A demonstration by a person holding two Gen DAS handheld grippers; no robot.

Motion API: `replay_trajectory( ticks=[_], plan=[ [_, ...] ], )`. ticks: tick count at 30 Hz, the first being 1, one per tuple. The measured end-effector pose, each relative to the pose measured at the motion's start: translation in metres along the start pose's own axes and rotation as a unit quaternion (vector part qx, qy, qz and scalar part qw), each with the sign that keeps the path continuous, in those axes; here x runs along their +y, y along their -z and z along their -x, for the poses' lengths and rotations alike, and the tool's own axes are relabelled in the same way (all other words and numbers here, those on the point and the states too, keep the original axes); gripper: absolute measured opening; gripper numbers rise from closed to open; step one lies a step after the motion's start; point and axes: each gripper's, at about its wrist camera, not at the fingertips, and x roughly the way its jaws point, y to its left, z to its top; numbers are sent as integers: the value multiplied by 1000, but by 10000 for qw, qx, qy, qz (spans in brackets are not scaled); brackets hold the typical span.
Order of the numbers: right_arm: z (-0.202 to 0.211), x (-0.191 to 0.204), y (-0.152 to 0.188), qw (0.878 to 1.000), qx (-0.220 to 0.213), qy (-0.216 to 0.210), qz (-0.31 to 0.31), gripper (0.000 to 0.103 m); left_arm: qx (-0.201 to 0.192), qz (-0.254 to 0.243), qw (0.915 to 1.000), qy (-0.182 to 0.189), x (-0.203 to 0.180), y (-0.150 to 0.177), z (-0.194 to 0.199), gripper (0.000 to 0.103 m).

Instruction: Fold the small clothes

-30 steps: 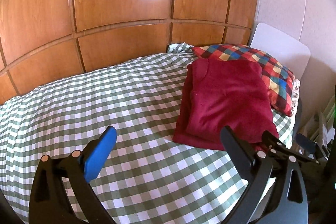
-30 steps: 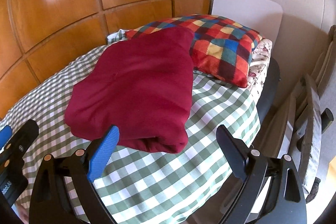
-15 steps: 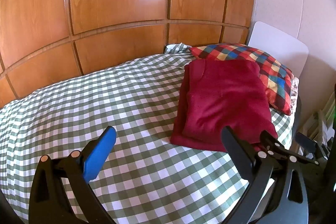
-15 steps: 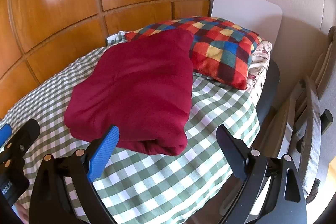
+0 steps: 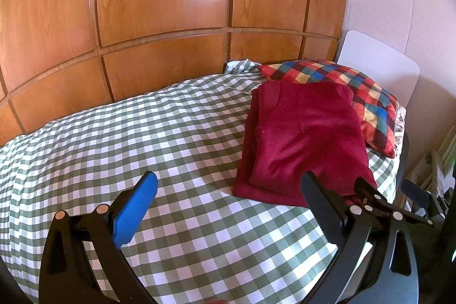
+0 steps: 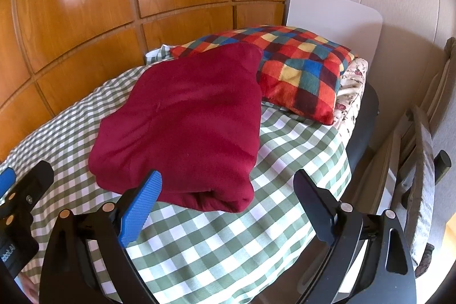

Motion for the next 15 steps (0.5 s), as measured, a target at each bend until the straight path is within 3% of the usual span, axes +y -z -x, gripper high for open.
replay_trajectory(
  ticks=[15],
  plan=[
    [3, 1, 2, 10000, -25, 10, 3, 93, -25, -34, 10000, -20, -4, 0, 3, 100]
  ],
)
